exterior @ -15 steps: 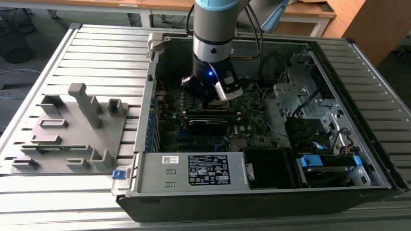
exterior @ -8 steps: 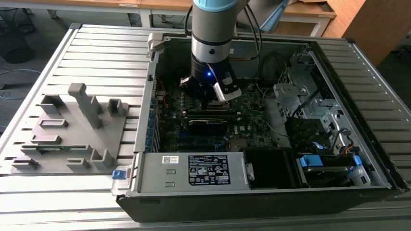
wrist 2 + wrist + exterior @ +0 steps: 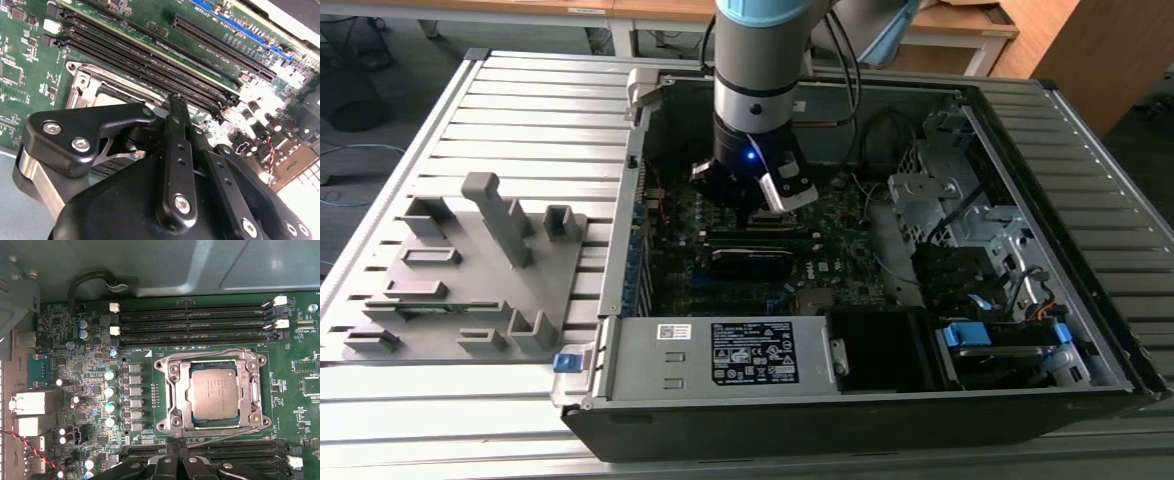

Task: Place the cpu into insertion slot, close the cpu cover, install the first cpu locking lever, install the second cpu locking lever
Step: 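Install the second cpu locking lever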

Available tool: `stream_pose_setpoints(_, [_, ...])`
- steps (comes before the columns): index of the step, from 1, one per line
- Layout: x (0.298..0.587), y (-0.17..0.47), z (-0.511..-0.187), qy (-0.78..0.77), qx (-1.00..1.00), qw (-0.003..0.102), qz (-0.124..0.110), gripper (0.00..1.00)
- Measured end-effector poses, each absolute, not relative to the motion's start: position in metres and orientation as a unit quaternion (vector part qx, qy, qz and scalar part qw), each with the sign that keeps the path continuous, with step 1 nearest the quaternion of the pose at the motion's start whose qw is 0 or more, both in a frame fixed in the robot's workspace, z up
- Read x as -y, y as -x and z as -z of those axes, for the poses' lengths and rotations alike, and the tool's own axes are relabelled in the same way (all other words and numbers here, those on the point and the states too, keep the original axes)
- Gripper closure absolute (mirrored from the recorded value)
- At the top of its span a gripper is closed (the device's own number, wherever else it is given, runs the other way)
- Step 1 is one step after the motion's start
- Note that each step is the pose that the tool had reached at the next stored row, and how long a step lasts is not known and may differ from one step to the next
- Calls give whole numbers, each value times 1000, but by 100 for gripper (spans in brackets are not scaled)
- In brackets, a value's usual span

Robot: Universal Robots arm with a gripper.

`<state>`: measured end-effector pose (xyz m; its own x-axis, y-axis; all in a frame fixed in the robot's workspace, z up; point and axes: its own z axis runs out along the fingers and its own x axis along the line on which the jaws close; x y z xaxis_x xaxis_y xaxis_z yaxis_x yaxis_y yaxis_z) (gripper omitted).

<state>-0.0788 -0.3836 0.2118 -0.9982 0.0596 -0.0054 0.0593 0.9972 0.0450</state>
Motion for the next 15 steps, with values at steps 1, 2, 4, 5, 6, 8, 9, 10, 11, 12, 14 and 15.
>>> stream_pose_setpoints(1, [384, 79, -212, -30, -999, 3, -22, 89])
stream_pose_setpoints(2, [384, 79, -212, -30, -999, 3, -22, 89])
stream_pose_setpoints(4, [385, 79, -212, -28, -999, 3, -22, 89])
stream_pose_setpoints(5, [385, 79, -212, -27, -999, 3, -22, 89])
stream_pose_setpoints(6, [385, 79, -212, -26, -999, 3, -22, 89])
stream_pose_setpoints(8, [385, 79, -211, -23, -999, 3, -23, 89])
stream_pose_setpoints(9, [385, 79, -211, -22, -999, 3, -25, 89])
stream_pose_setpoints(10, [385, 79, -211, -20, -999, 3, -27, 89])
stream_pose_setpoints(11, [385, 79, -210, -19, -999, 3, -28, 89])
stream_pose_setpoints(12, [385, 79, -210, -18, -999, 3, -30, 89])
stream_pose_setpoints(14, [385, 79, -208, -18, -999, 3, -31, 89])
stream_pose_setpoints(15, [385, 79, -208, -17, -999, 3, -32, 89])
